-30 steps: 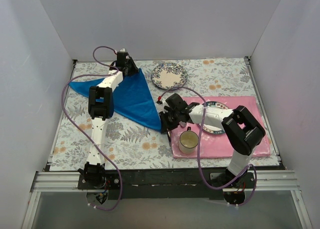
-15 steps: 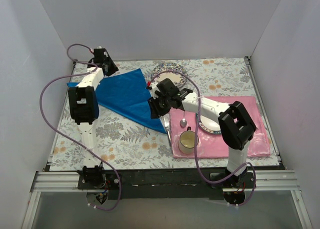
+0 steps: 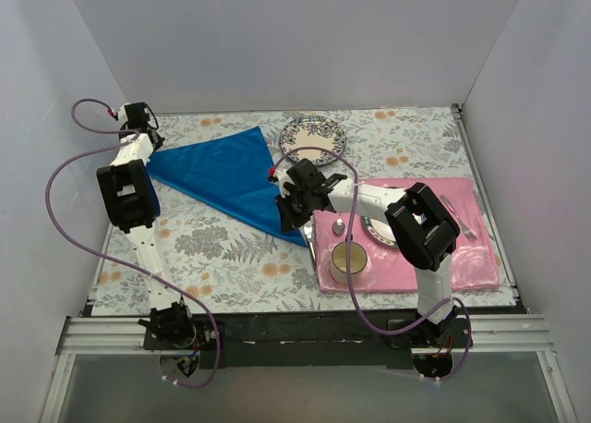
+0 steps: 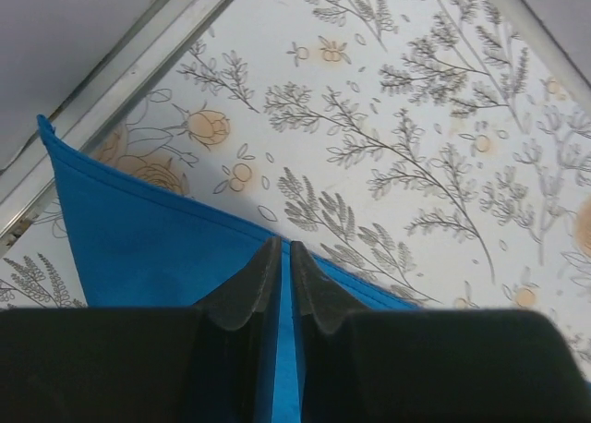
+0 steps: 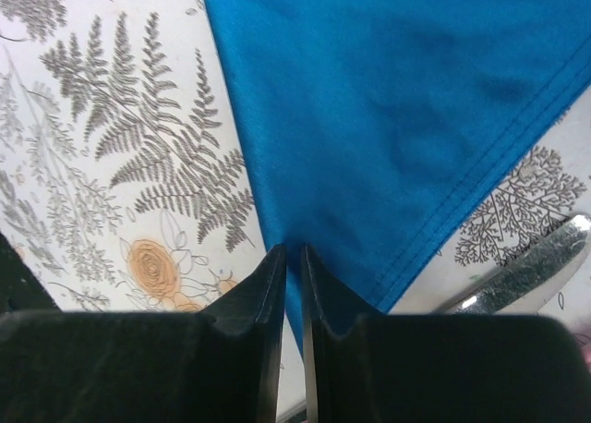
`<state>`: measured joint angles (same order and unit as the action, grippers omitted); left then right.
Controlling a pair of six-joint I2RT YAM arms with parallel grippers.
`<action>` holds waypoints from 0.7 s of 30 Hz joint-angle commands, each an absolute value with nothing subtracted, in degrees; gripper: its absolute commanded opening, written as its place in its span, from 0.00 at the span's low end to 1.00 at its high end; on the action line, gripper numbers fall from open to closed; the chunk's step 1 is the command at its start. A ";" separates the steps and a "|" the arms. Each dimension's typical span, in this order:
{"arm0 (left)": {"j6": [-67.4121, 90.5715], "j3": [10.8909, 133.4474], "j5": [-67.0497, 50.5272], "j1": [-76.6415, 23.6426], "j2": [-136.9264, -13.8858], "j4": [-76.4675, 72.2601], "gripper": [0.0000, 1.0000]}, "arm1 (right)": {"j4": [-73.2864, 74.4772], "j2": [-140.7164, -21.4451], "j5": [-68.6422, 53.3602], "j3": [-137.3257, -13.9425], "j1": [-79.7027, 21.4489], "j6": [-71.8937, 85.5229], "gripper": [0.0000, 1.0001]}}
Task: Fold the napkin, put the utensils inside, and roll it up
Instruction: Fold the napkin
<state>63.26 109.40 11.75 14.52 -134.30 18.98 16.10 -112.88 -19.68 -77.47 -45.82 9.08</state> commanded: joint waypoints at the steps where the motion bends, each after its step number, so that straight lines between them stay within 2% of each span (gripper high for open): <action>1: 61.96 109.87 20.81 14.76 -134.82 17.40 0.07 | 14.85 -112.94 -16.71 -75.32 -45.97 6.95 0.18; 12: 61.35 106.79 29.18 15.99 -135.44 13.71 0.05 | 14.15 -111.97 -15.55 -70.49 -46.05 7.82 0.18; 21: 63.28 110.02 28.22 18.19 -139.03 17.40 0.06 | 14.24 -111.54 -17.40 -69.18 -46.14 9.14 0.18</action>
<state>62.70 107.24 27.05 16.51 -137.47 14.98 13.13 -112.20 -17.15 -72.05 -45.82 8.84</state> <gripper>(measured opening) 0.059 0.184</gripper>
